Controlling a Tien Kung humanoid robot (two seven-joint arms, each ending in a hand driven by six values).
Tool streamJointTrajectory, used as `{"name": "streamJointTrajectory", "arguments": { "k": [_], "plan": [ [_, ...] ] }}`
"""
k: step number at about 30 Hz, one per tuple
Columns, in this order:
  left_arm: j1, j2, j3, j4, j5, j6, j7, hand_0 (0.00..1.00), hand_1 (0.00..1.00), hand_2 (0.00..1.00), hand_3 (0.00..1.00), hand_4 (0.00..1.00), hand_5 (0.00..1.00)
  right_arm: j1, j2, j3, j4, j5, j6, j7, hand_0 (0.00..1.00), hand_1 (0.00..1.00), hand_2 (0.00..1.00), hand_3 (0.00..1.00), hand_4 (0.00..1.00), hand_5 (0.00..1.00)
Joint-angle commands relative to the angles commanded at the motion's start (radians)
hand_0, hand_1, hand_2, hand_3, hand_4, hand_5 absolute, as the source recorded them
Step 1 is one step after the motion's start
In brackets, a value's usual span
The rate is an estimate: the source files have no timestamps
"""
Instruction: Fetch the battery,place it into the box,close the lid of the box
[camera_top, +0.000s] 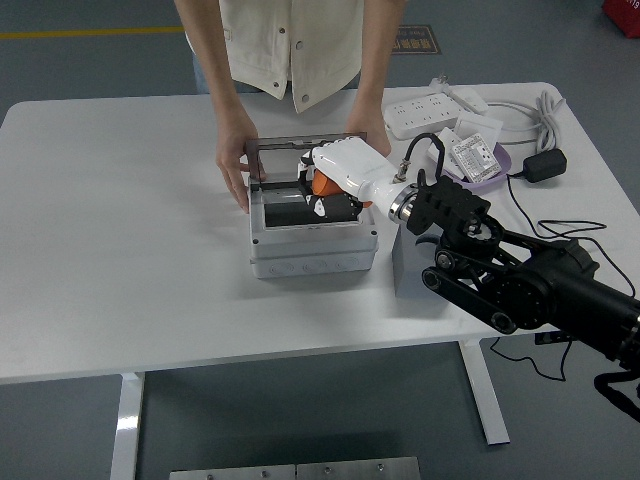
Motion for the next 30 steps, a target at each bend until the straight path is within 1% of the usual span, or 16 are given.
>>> {"name": "streamJointTrajectory", "arguments": {
  "k": [7,11,17,24,25,30],
  "plan": [
    [-0.002,0.004,0.011,0.0,-0.007,-0.001,0.001,0.625,0.764,0.654,0.472,0.098,0.002,0.071,0.076,-0.041,-0.129,0.045,0.008,-0.009,0.058,0.211,0.238,0.245,0.002,0.002],
    [-0.003,0.005,0.012,0.0,-0.005,-0.002,0.002,0.625,0.764,0.654,0.472,0.098,0.002,0.084,0.101,-0.055,-0.165,0.068,-0.001,-0.012,0.058,0.211,0.238,0.245,0.002,0.002],
    [-0.003,0.005,0.016,0.0,-0.006,-0.003,0.002,0.625,0.764,0.654,0.473,0.098,0.002,0.082,0.124,-0.063,-0.181,0.095,-0.01,-0.015,0.061,0.213,0.239,0.249,0.002,0.002],
    [-0.004,0.004,0.03,0.0,-0.019,-0.003,0.001,0.625,0.764,0.654,0.471,0.096,0.002,0.075,0.133,-0.068,-0.183,0.106,-0.008,-0.015,0.059,0.213,0.245,0.26,0.002,0.002],
    [-0.004,0.004,0.03,0.0,-0.02,-0.003,0.001,0.625,0.764,0.655,0.47,0.093,0.002,0.074,0.133,-0.069,-0.182,0.107,-0.007,-0.015,0.119,0.199,0.215,0.26,0.002,0.002],
    [-0.003,0.005,0.028,0.0,-0.019,-0.003,0.001,0.625,0.764,0.655,0.47,0.093,0.002,0.07,0.134,-0.076,-0.178,0.106,-0.006,-0.015,0.119,0.199,0.215,0.26,0.002,0.002]
  ]
}}
